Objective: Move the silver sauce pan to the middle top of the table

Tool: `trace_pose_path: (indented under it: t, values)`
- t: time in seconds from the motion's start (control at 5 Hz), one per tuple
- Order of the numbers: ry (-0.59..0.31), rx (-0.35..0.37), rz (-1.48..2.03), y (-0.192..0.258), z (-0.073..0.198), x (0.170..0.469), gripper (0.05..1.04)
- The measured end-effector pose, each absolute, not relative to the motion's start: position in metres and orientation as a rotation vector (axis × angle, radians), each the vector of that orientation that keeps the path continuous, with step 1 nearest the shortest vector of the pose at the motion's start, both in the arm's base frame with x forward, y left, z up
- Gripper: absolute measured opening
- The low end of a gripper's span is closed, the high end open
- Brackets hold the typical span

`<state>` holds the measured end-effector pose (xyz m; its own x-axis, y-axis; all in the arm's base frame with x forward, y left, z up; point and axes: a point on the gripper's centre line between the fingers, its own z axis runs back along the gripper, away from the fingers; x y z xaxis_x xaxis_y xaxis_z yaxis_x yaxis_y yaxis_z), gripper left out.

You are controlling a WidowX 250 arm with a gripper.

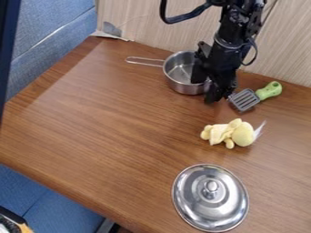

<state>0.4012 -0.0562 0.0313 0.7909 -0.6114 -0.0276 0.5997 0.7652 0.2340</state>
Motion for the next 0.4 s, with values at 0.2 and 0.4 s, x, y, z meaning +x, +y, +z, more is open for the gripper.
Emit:
trace_pose_path:
  t: [0.2,0.4]
  values:
    - [-0.097,0.243,-0.634,-0.056,0.051,0.403,1.017]
    - [-0.206,0.249,-0.6,-0.055,0.093,0.399,1.011]
